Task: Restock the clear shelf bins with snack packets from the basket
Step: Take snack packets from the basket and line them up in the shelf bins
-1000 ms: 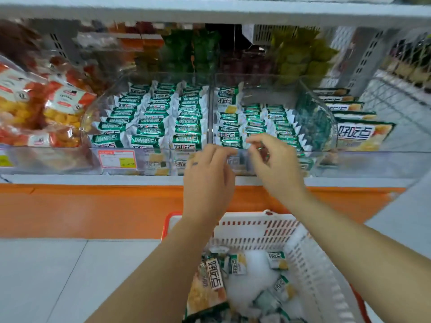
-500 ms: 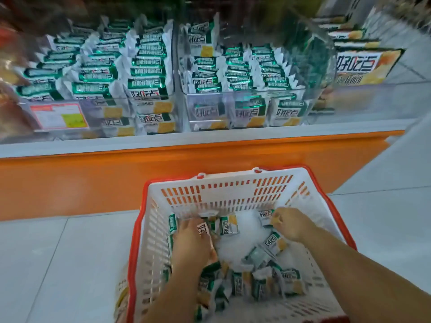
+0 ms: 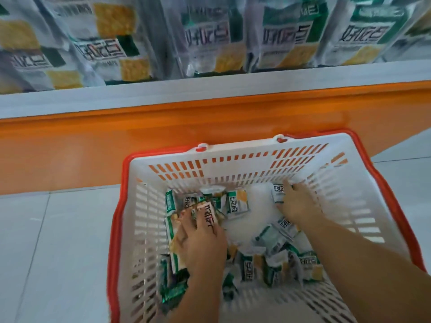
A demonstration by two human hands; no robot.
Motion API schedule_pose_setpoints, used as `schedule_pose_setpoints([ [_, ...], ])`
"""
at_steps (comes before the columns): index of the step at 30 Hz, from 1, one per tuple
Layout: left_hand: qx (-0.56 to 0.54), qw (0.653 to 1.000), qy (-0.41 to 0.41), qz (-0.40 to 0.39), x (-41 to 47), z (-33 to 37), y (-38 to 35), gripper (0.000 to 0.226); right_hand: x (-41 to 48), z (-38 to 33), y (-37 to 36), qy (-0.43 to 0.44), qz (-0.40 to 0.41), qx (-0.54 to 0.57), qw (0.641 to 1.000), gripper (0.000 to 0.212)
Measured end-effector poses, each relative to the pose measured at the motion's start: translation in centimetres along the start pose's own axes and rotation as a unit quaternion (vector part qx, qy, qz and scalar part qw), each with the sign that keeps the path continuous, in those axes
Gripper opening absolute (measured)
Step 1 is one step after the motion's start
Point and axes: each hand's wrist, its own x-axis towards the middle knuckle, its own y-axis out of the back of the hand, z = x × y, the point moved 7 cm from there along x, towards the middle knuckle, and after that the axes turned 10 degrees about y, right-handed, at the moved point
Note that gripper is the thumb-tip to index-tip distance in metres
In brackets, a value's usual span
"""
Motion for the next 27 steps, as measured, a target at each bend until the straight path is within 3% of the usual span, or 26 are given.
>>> schedule_pose_setpoints([
  [4,0.01,1.0,0.005,0.017,0.0,-0.1,0.0,0.05,-0.4,-0.6,-0.3,0.014,-0.008,-0.065,0.998,0.053],
  [7,0.012,1.0,0.007,0.01,-0.2,0.2,0.2,0.049,-0.8,-2.1,-0.3,0.079,-0.018,-0.106,0.991,0.047],
  [14,-0.014,0.996,-0.004,-0.086,-0.4,1.4,2.7,0.047,-3.9,-7.2,5.6,0.222,-0.027,-0.007,0.975,0.045],
  [20,-0.129,0.966,-0.131,-0.18,-4.8,7.0,9.4,0.04,-9.6,-11.8,13.9,0.278,-0.013,0.011,0.96,0.053],
  [24,-0.197,0.946,-0.217,-0.137,-9.2,9.3,16.5,0.041,-15.1,-14.5,18.2,0.311,0.04,0.018,0.949,0.058],
  [27,-0.176,0.941,-0.263,-0.115,-11.5,10.0,21.0,0.048,-19.1,-16.6,21.3,0.35,0.094,0.033,0.931,0.056],
])
